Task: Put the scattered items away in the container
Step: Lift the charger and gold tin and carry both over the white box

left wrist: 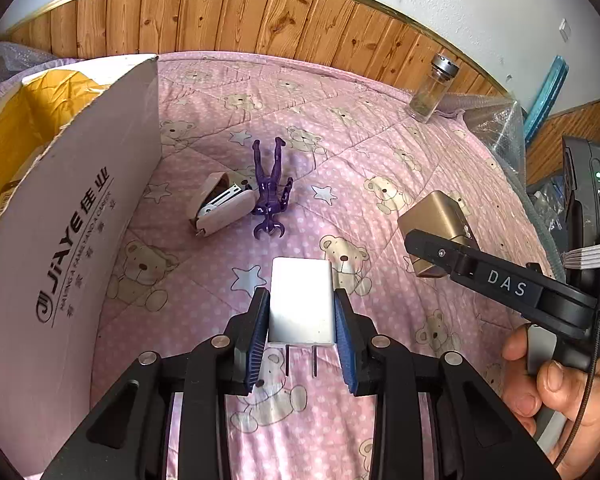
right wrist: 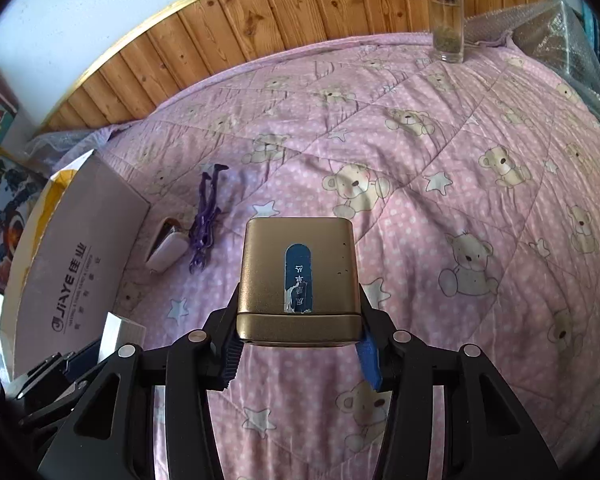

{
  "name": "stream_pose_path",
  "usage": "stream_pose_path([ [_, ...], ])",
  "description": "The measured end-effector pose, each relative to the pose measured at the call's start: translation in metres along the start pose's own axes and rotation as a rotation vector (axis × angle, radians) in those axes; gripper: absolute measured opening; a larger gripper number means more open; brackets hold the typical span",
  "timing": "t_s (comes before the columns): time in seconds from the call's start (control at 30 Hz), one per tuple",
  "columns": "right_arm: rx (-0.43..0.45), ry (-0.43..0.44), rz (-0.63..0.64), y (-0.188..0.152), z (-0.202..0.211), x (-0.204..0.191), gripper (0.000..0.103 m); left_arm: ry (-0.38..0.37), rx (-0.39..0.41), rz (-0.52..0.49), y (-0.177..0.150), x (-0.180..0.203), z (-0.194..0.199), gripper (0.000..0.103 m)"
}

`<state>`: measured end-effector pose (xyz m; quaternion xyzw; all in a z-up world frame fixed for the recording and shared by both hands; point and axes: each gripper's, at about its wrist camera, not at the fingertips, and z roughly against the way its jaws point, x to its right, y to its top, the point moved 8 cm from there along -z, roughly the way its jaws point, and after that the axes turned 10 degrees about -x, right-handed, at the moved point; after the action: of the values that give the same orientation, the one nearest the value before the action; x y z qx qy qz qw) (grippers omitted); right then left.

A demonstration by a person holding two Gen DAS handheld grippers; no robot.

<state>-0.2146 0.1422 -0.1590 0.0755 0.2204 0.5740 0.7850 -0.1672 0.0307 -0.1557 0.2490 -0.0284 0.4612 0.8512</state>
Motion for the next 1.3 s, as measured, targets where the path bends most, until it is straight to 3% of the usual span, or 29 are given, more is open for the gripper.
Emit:
stream_pose_path([
  [0.4, 0.071, 0.045, 0.069, -0.038, 0.058, -0.045, 0.050, 0.046, 0.094, -0.027, -0.023, 0.010, 0.070, 0.033],
  [0.93, 0.115, 0.059, 0.145, -0.083, 0.095, -0.091, 0.050, 0.129, 0.141, 0.009, -0.060, -0.009, 0.122, 0.033],
  [1.3, 0.145, 0.065, 0.225, -0.107, 0.116, -0.131, 0.050, 0.114, 0.199, 0.020, -0.075, -0.019, 0.156, 0.033],
])
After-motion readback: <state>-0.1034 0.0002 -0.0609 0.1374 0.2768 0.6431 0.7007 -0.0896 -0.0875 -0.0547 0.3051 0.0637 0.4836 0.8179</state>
